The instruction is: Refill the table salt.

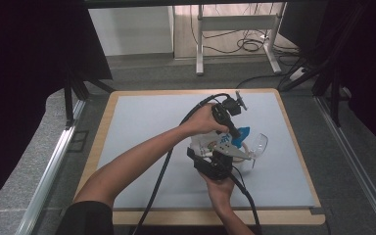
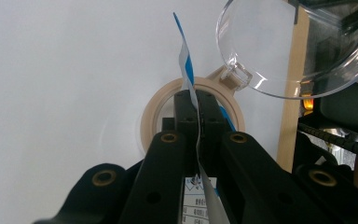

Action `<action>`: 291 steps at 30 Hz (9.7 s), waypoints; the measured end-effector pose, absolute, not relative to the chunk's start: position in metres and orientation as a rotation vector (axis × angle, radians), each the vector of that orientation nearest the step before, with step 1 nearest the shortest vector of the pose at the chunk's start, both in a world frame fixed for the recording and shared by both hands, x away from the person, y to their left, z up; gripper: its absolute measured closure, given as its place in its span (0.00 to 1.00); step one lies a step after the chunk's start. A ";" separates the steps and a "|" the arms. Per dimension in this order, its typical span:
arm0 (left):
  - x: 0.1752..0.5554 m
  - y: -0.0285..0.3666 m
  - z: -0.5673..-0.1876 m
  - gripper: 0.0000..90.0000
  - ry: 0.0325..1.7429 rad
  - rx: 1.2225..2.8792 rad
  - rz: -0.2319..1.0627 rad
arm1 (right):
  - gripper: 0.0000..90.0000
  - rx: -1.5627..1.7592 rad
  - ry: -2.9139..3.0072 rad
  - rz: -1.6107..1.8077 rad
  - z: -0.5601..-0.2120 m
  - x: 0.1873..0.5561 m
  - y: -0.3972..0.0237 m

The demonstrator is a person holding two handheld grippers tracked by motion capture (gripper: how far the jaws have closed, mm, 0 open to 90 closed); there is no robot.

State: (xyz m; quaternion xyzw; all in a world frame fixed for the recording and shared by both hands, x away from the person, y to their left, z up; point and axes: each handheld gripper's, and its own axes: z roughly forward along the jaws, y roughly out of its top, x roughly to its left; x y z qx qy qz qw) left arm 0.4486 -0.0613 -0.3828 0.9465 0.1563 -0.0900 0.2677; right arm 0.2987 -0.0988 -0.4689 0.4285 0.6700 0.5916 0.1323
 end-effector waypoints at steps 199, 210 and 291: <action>0.450 -0.060 -0.384 1.00 0.406 2.565 -0.245 | 0.65 1.271 1.902 1.755 -0.470 0.303 -0.094; 0.449 -0.062 -0.380 1.00 0.401 2.573 -0.235 | 0.65 1.280 1.866 1.785 -0.469 0.301 -0.095; 0.433 -0.017 -0.399 0.99 0.460 2.361 -0.260 | 0.60 1.205 2.082 1.421 -0.525 0.289 -0.103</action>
